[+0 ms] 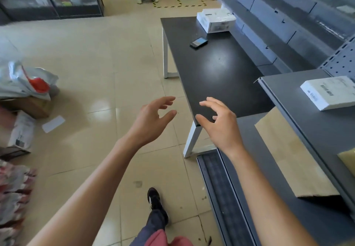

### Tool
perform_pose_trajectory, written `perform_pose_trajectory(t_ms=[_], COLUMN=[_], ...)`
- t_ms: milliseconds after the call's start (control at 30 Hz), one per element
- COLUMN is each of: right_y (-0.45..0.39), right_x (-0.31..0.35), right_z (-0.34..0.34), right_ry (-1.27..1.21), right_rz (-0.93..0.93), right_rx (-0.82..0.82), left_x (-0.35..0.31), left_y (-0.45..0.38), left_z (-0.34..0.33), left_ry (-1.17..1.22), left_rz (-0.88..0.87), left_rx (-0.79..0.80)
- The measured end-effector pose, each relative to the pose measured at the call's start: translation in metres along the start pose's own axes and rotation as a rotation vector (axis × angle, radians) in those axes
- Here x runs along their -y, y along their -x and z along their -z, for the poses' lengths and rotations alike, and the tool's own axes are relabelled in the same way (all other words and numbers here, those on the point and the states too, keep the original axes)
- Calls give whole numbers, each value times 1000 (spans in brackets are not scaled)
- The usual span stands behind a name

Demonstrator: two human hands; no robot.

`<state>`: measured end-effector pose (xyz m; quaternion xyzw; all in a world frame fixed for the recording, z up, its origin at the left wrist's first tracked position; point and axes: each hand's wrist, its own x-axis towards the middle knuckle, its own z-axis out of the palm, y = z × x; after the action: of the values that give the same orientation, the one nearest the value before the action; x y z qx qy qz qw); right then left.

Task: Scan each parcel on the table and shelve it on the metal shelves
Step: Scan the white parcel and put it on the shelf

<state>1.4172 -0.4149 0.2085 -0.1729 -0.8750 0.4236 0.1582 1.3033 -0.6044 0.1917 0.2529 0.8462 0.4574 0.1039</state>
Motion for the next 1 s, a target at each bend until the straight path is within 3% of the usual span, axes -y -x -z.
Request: perform_pose_trajectory(t_ms=[500,1000], right_y=[-181,-396], right_x=[11,-22], right_z=[-56,-110], right_ry=[60,-31], right_rz=[-46,-114], right_rx=[-45,43], left_x=[53,80], left_y=[-198,-392], left_z=[54,78], left_ry=[57,27], left_rz=[-34,63], left_rx=[41,42])
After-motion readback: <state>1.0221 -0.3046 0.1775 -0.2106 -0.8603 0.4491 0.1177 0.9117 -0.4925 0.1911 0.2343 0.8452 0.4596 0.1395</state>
